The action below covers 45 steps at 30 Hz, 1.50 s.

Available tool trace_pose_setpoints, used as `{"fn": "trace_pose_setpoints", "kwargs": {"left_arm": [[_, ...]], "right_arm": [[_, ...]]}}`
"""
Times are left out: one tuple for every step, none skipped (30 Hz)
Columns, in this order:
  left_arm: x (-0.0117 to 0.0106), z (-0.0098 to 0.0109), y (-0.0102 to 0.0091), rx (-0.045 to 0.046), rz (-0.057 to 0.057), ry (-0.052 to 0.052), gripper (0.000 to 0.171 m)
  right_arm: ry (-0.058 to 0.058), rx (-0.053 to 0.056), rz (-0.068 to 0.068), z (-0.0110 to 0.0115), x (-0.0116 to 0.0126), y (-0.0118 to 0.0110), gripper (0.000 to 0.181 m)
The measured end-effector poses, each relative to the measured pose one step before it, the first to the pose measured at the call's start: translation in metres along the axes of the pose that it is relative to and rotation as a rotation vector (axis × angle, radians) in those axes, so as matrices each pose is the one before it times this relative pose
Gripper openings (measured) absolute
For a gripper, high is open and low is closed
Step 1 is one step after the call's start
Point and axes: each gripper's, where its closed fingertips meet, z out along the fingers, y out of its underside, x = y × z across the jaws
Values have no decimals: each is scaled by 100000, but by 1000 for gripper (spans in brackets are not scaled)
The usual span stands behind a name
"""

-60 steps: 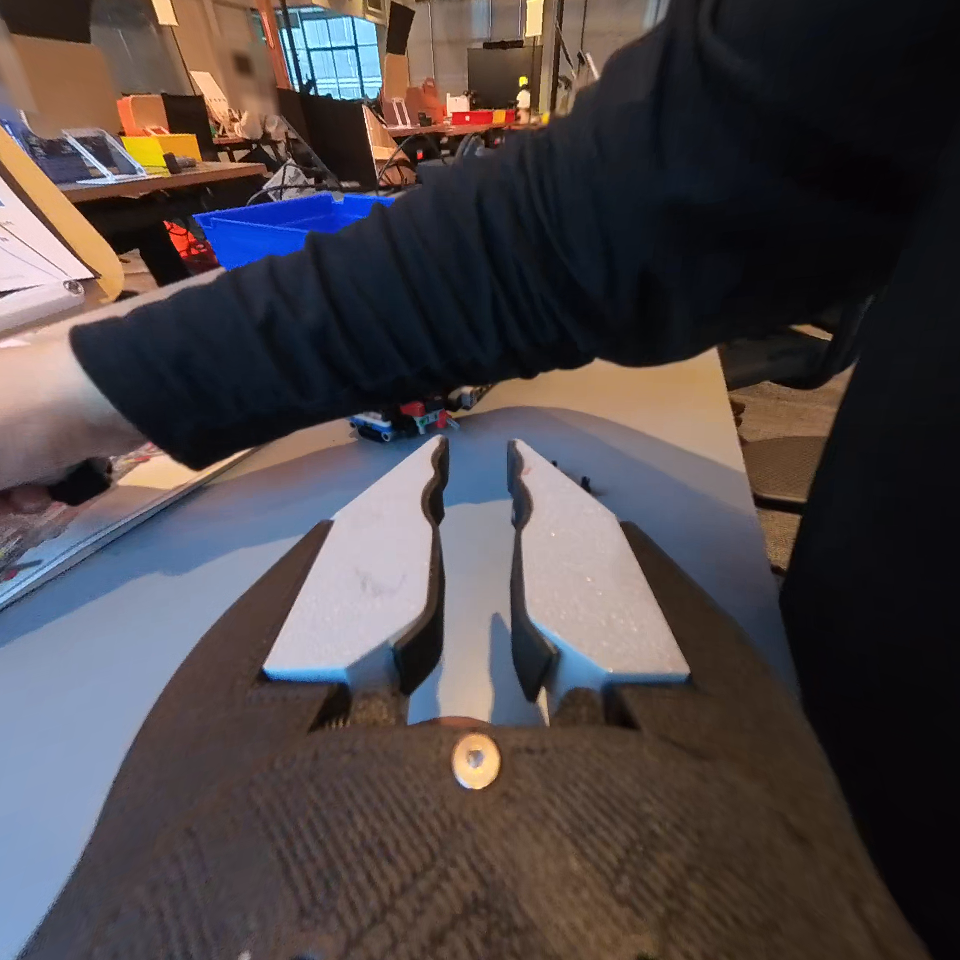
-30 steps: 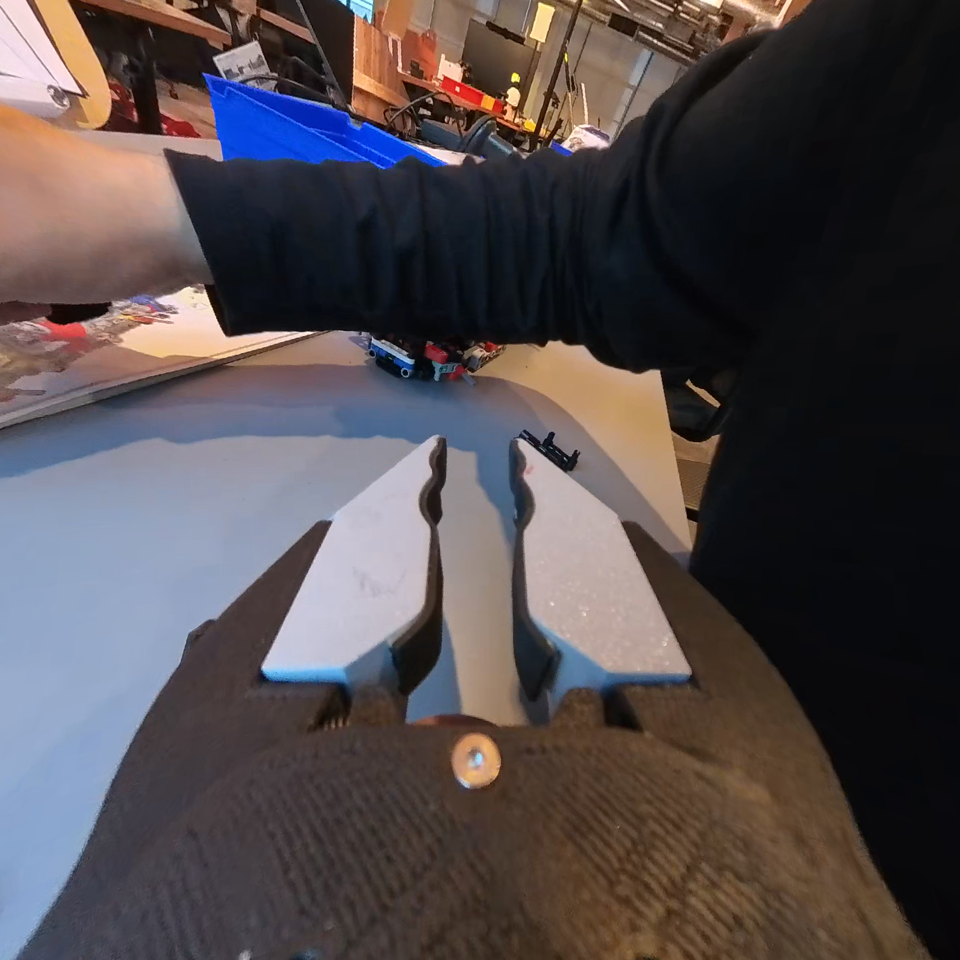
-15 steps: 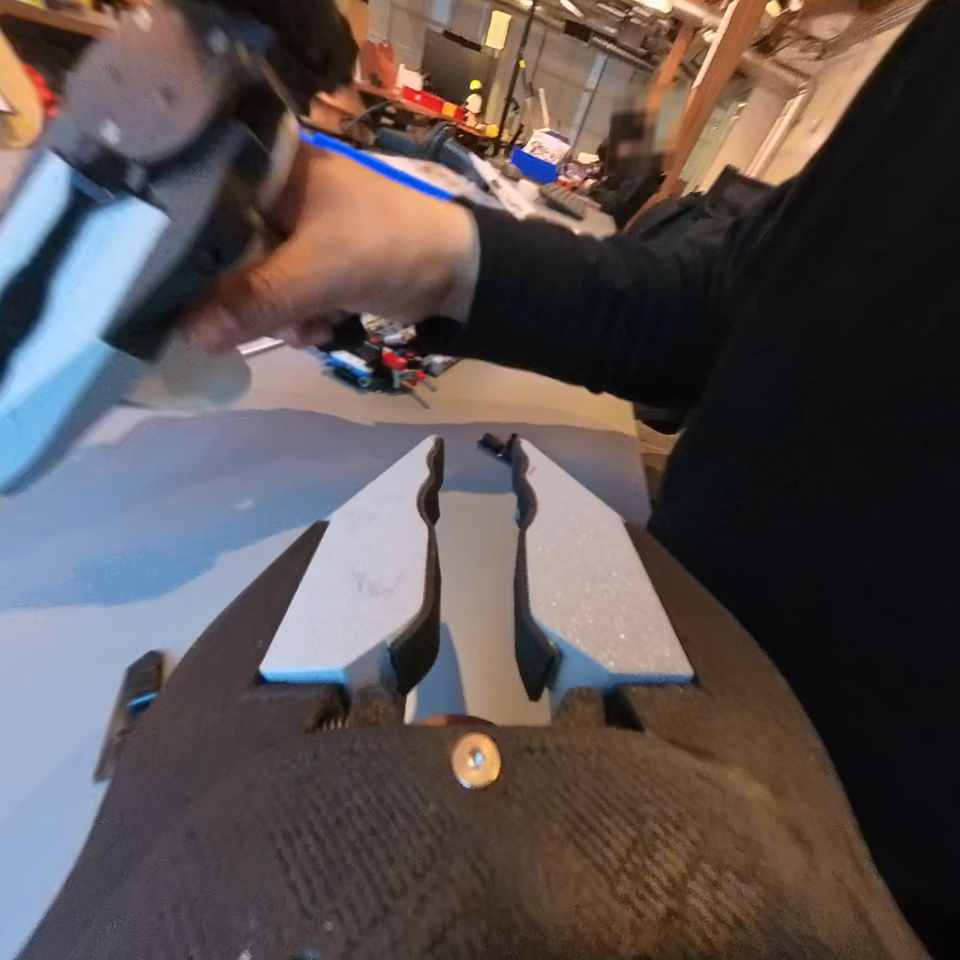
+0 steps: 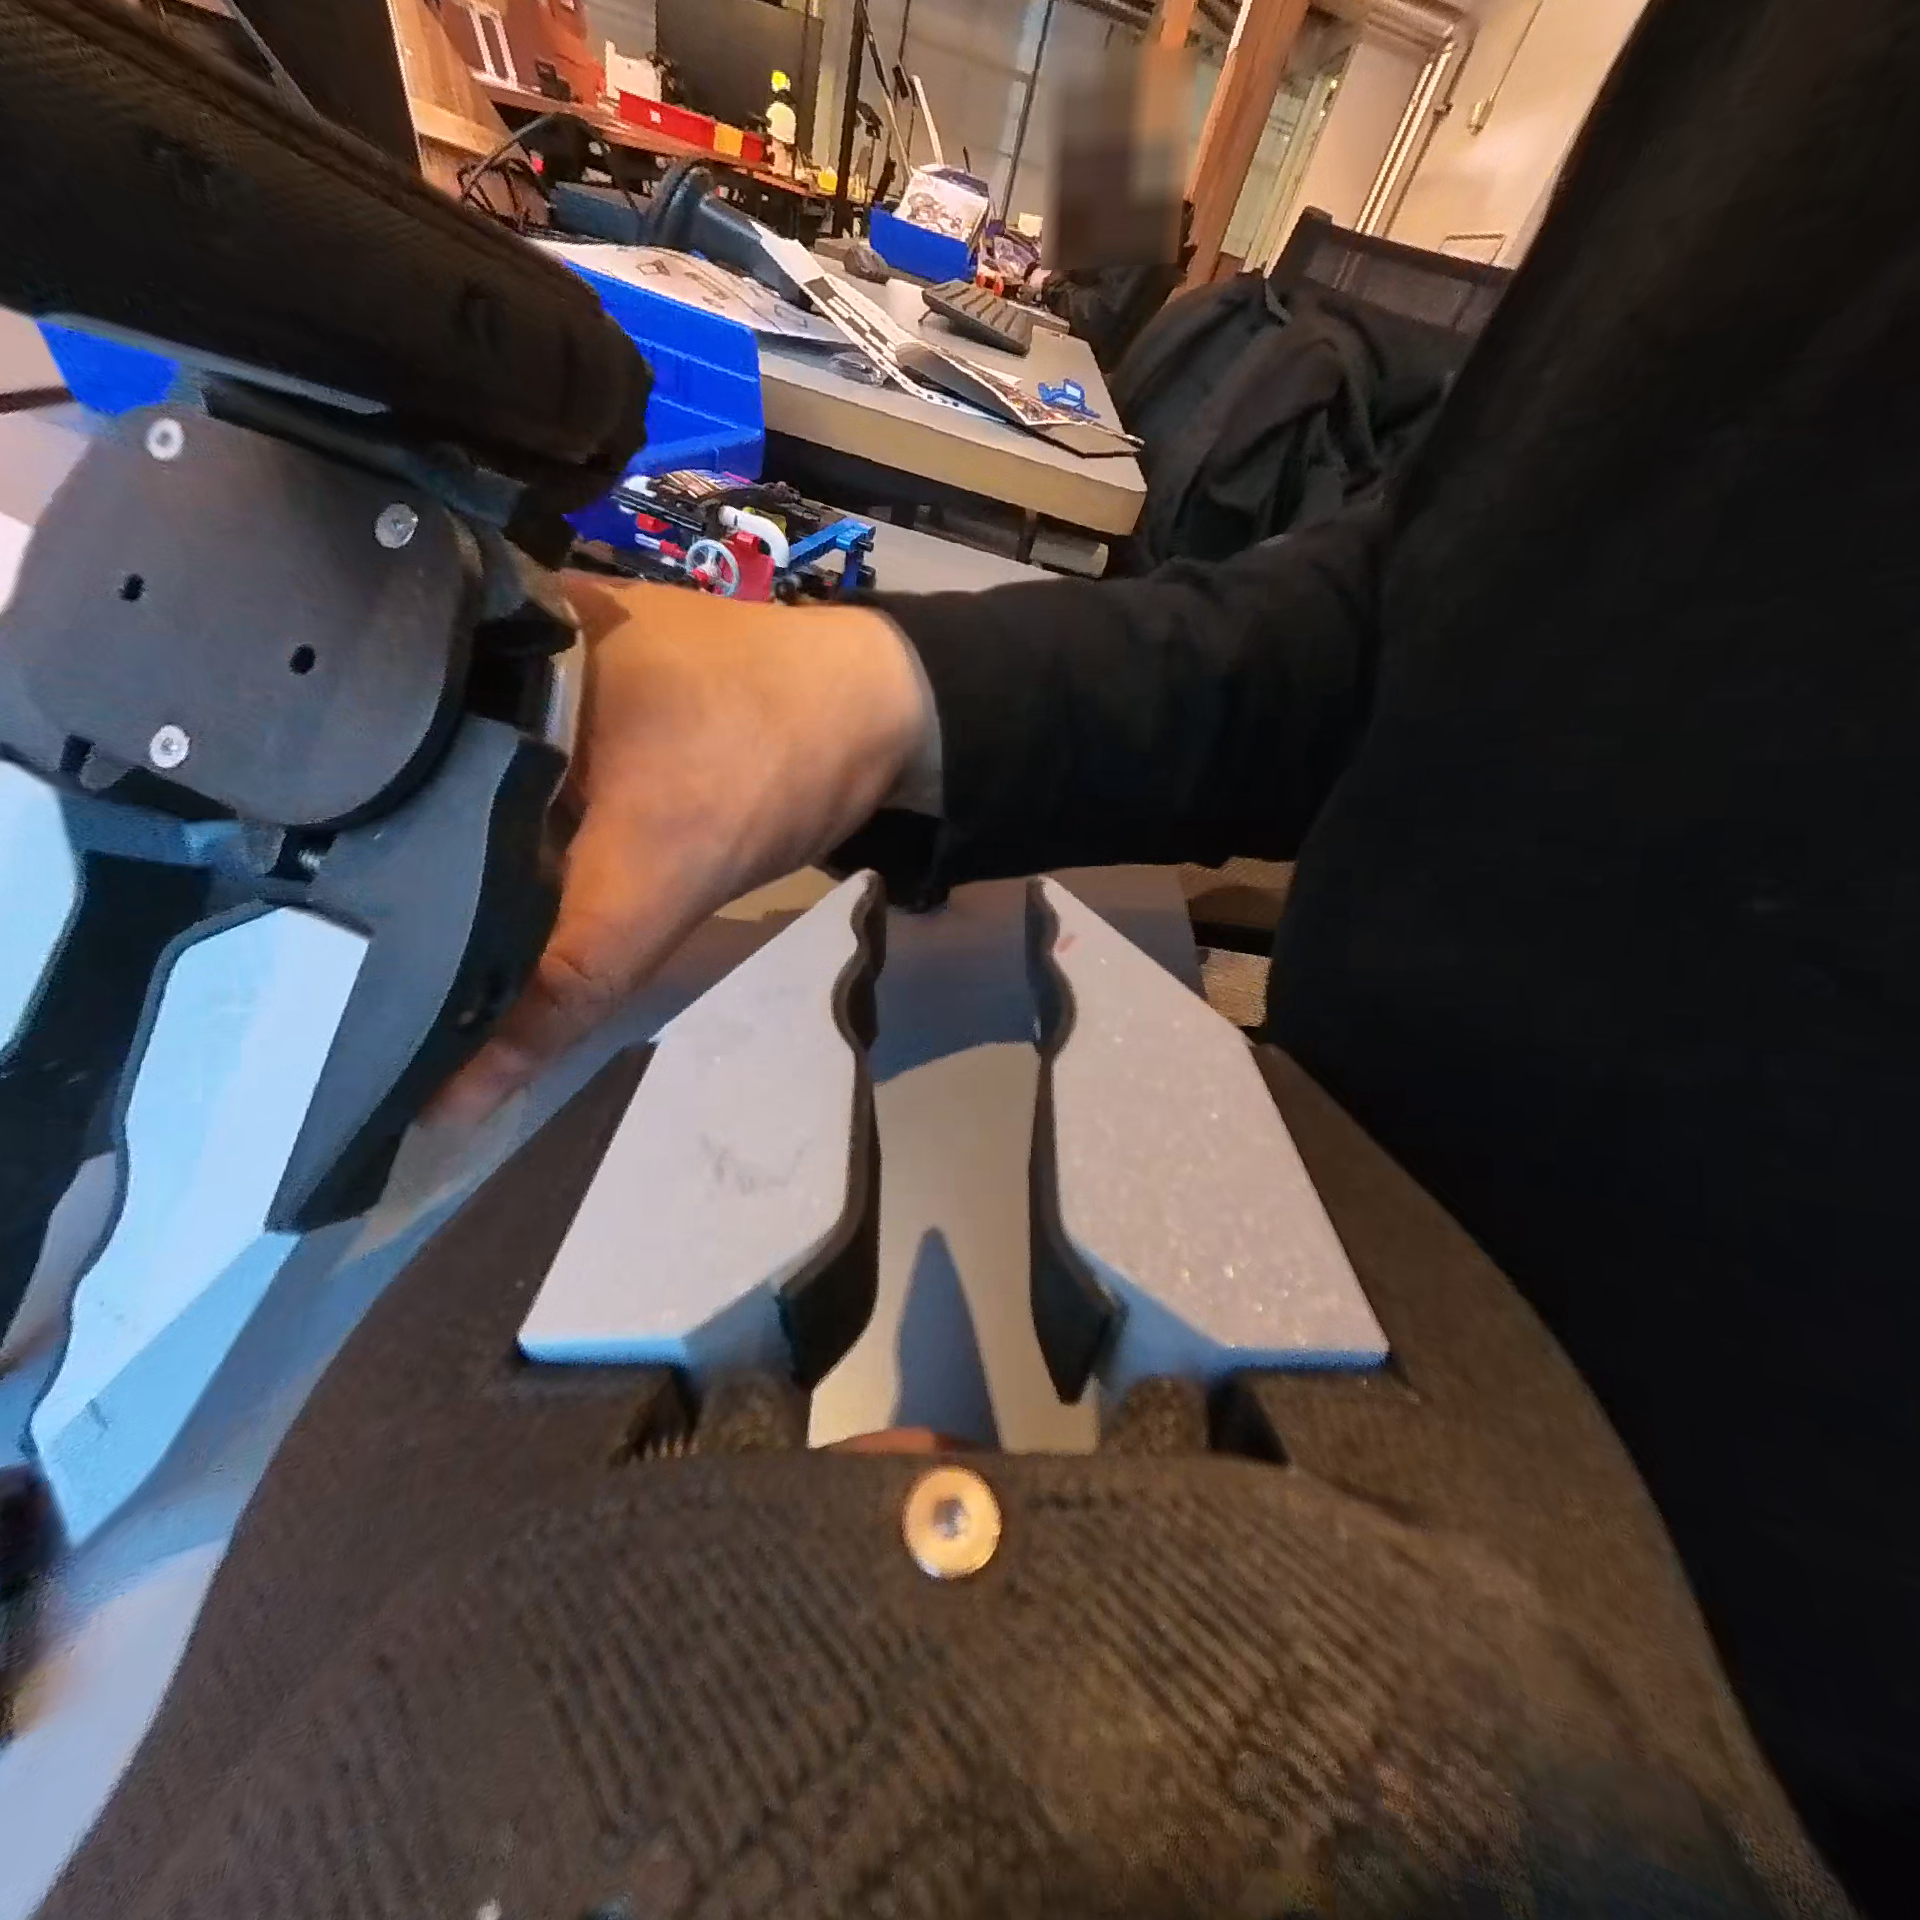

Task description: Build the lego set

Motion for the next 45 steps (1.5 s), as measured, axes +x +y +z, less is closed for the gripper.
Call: {"fn": "trace_pose_setpoints", "kwargs": {"left_arm": [[-9, -16, -2, -29, 71, -90, 23], [-23, -21, 2, 19, 53, -152, 23], [-20, -17, -17, 115, -65, -35, 23], [-40, -21, -22, 169, -306, -40, 23], [-79, -31, -25, 109, -521, -119, 23], [-148, -33, -4, 37, -699, -448, 23], [-218, -64, -9, 36, -894, -815, 23], [-237, -78, -21, 193, -1023, -912, 22], [-246, -95, -63, 374, -1087, -789, 22], [-241, -87, -27, 137, -917, -633, 22], [-246, -83, -11, -84, -608, -766, 22], [-232, -88, -26, 67, -485, -694, 22], [-129, -59, -40, 272, -630, -186, 22], [-94, -51, -21, 122, -686, -18, 21], [-102, -25, 18, -92, -223, -436, 22], [-81, -4, 10, -160, 422, -596, 22], [0, -10, 6, -91, 780, -368, 21], [48, 1, -4, -1, 786, -110, 21], [66, 20, 22, -89, 635, -10, 21], [33, 45, 36, -230, 422, -144, 22], [35, 49, 45, -254, 290, -114, 21], [31, 32, 12, -75, 200, -120, 21], [60, 29, 4, 93, 171, -3, 21], [66, 25, 5, -1, 215, 103, 21], [50, 41, 29, -206, 307, 9, 21], [35, 21, 33, -231, 340, -21, 21], [36, 15, 24, -92, 227, 1, 22], [25, -3, -16, 90, 55, 62, 21], [6, -18, -18, 139, -75, 95, 21], [-22, -18, -13, 127, -178, 15, 21], [-7, -18, -12, 124, -237, 94, 21], [-24, -20, -19, 130, -301, 92, 21], [-2, -16, -1, 88, -325, 163, 21], [-23, -11, -15, 67, -361, 103, 21], [-31, -15, -16, 171, -340, 40, 21], [-26, -19, -10, 123, -372, 65, 21], [-38, -8, -6, 45, -396, 58, 21], [-46, -15, -13, 121, -400, -30, 21], [-54, -27, -43, 292, -387, -104, 20], [-56, -22, -41, 341, -397, -104, 21], [-47, -13, -3, 79, -463, 13, 20], [-50, 21, 15, -129, -506, 37, 21], [-36, -3, 1, -19, -389, 46, 21], [-25, -18, -31, 215, -311, 18, 21], [-51, -46, -49, 389, -449, -5, 21]], "right_arm": [[1419, -1056, -1696, 64, 347, -27, 30], [882, -832, -1185, 60, 318, -39, 29], [460, -625, -837, 75, 275, -69, 29], [397, -414, -737, 104, 280, -100, 29], [790, -192, -816, 133, 321, -132, 29], [1261, -17, -700, 160, 388, -157, 29], [1624, 98, -36, 165, 442, -165, 27], [1562, -143, 741, 141, 426, -129, 25], [1322, -605, 1107, 36, 380, -1, 24], [1406, -471, 1213, -49, 375, 118, 24], [1132, 204, 1468, -129, 310, 174, 25], [365, 1080, 2061, -200, 156, 121, 26], [-659, 2006, 2585, -249, -81, 33, 27], [-1685, 2658, 2874, -275, -322, -67, 30], [-1994, 2868, 2931, -236, -450, -91, 33], [-1338, 2629, 2562, -144, -417, -38, 36], [-176, 1955, 1908, -57, -261, 77, 45], [514, 928, 1099, 12, -153, 225, 52], [1072, 158, 388, 26, -23, 307, 54], [1387, 205, 214, 1, 57, 252, 56], [551, 705, 133, -48, -64, 96, 57], [-403, 488, 3, -88, -216, 81, 56], [-835, 284, -109, -76, -313, 62, 56], [-983, 366, -269, -57, -357, 44, 56], [-783, 302, -231, -16, -339, 40, 56], [-107, 126, -238, 19, -212, 44, 56], [137, 122, -490, 35, -144, 27, 56], [93, 261, -476, 56, -105, -10, 56], [33, 309, -335, 49, -74, -28, 56], [278, 264, -205, 29, 16, -14, 56], [413, 230, -21, -12, 99, 2, 54], [164, 271, 331, -25, 114, 2, 54], [-243, 373, 729, -49, 70, -30, 54], [-177, 639, 841, -73, 75, -72, 54], [42, 769, 713, -68, 75, -84, 54], [84, 646, 540, -50, 59, -73, 54], [16, 615, 381, -6, 4, -75, 54], [15, 676, 233, 11, -46, -112, 54], [-53, 852, -138, 2, -75, -165, 54], [-52, 922, -484, -1, -84, -190, 53], [-139, 708, -477, 13, -76, -148, 52], [-128, 346, -244, 12, -39, -85, 52], [68, 375, -94, -14, 38, -63, 52], [118, 659, -57, -37, 59, -97, 51], [-15, 790, -8, -52, 46, -136, 51]]}}
